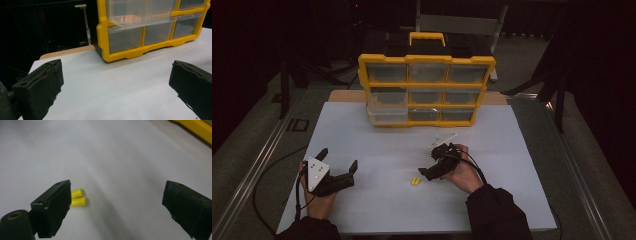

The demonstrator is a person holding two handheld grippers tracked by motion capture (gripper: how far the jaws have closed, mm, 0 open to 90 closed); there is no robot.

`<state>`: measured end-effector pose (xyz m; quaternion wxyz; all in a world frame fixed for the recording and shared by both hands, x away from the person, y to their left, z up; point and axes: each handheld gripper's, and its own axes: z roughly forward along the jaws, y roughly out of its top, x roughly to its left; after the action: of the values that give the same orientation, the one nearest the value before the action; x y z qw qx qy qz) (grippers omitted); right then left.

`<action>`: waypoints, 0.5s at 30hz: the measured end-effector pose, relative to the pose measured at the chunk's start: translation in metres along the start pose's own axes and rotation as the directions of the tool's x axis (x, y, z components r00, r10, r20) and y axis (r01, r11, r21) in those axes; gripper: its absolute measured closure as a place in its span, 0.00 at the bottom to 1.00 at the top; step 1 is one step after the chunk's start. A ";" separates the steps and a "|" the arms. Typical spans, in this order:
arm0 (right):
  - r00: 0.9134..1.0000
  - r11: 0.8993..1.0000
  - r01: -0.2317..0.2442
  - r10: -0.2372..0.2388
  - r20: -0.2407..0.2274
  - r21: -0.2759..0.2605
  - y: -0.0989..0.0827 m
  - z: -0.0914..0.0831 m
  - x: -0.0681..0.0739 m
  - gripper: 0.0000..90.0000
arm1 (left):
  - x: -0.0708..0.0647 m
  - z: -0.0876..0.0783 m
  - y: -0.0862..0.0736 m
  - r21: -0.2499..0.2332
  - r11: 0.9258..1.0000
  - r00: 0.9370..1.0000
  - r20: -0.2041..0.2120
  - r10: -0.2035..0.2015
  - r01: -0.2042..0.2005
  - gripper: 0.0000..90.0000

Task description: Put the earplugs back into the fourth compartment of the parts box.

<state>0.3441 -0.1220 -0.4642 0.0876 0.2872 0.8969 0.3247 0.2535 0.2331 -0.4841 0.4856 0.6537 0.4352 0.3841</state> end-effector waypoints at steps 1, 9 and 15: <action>1.000 1.000 -0.001 0.001 -0.004 0.004 0.000 0.002 0.000 0.10 | 0.000 0.000 0.000 0.001 1.000 1.000 0.000 0.001 -0.001 0.00; 1.000 1.000 -0.002 0.003 -0.022 0.031 -0.001 0.012 0.003 0.12 | 0.000 0.000 0.000 0.001 1.000 1.000 0.000 0.003 -0.003 0.00; 1.000 0.998 0.009 -0.007 -0.022 0.056 -0.002 0.018 0.005 0.14 | 0.000 0.000 0.000 0.002 1.000 1.000 0.001 0.005 -0.005 0.00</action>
<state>0.3450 -0.1108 -0.4790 0.0708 0.2824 0.9077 0.3022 0.2535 0.2327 -0.4842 0.4841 0.6554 0.4338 0.3847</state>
